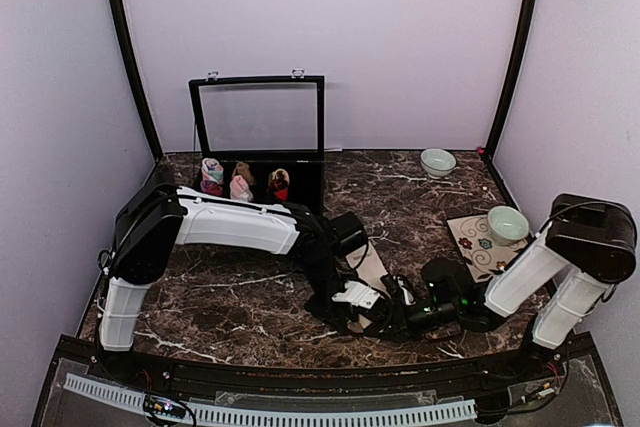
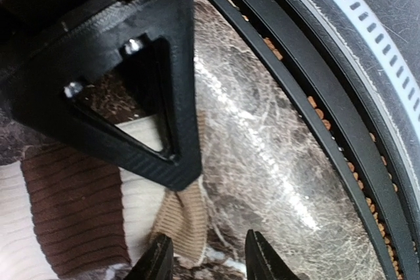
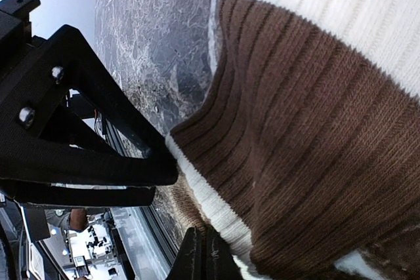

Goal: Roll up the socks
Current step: Roll the sock at the center of the board.

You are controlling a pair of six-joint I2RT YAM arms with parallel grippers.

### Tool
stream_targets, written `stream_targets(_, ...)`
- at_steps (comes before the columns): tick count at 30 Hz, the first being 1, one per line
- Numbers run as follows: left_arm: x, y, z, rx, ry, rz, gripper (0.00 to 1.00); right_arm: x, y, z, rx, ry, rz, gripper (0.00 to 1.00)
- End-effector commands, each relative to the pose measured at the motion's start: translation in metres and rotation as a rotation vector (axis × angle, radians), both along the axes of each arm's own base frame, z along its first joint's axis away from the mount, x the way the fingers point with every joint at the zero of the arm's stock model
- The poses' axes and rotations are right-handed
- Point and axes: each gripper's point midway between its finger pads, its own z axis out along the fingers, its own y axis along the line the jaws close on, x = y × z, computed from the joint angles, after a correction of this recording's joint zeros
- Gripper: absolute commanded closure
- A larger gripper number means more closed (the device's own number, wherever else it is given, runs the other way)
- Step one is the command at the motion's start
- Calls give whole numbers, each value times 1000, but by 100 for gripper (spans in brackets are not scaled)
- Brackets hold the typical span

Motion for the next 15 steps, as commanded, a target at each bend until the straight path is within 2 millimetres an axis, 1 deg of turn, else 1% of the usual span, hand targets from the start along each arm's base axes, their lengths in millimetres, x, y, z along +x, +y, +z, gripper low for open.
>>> stream_targets(1,6,-11,18,-73,-52,7,62,-38,-68,-71,-337,213,-33,100)
stream_targets(4,3,-10,17,-70,-46,-3,62,-36,-69,-71,-339,215,-39,100)
stream_targets(6,1,-6,12,-54,-43,-11,64,-35,-70,-71,-340,217,-44,100)
stream_targets(9,-1,2,-1,-13,-42,-25,69,-32,-71,-71,-341,222,-52,100)
stream_targets(12,-3,6,-7,13,-37,-32,76,-29,-70,-69,-331,223,-64,100)
stream_targets(15,-2,8,-11,24,-41,-31,77,-26,-69,-66,-320,221,-69,100)
